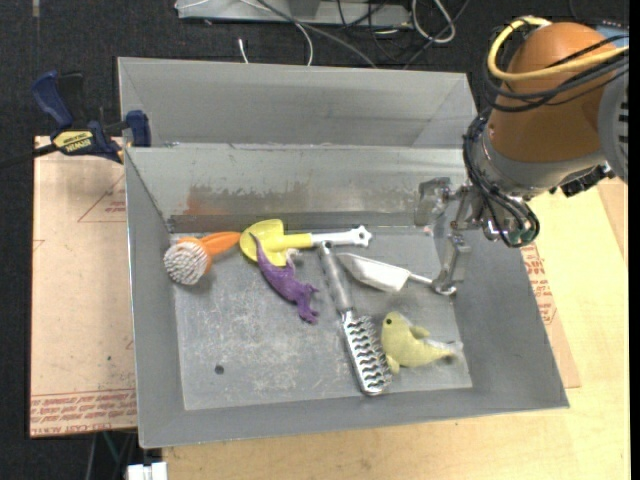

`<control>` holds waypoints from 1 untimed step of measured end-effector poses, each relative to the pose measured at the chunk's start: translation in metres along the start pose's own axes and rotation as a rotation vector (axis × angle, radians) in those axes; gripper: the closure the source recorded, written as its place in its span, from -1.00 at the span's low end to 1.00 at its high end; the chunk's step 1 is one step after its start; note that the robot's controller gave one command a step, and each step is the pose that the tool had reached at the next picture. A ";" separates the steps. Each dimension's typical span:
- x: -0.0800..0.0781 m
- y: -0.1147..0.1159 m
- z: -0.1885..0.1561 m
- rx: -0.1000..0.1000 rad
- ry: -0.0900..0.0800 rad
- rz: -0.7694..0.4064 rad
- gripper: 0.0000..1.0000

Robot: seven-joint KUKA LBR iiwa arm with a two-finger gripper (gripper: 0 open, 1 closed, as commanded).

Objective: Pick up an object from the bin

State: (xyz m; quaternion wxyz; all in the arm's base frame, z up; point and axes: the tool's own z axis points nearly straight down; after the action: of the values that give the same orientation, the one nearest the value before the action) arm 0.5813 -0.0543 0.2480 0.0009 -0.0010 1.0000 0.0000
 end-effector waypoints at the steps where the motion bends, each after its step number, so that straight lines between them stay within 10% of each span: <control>1: 0.000 0.000 0.000 0.000 0.000 0.000 -1.00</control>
Offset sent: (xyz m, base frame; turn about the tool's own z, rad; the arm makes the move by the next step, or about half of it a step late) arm -0.0307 0.0107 -0.0801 -0.0670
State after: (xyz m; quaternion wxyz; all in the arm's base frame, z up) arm 0.5813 -0.0543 0.2480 0.0009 -0.0010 1.0000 0.0000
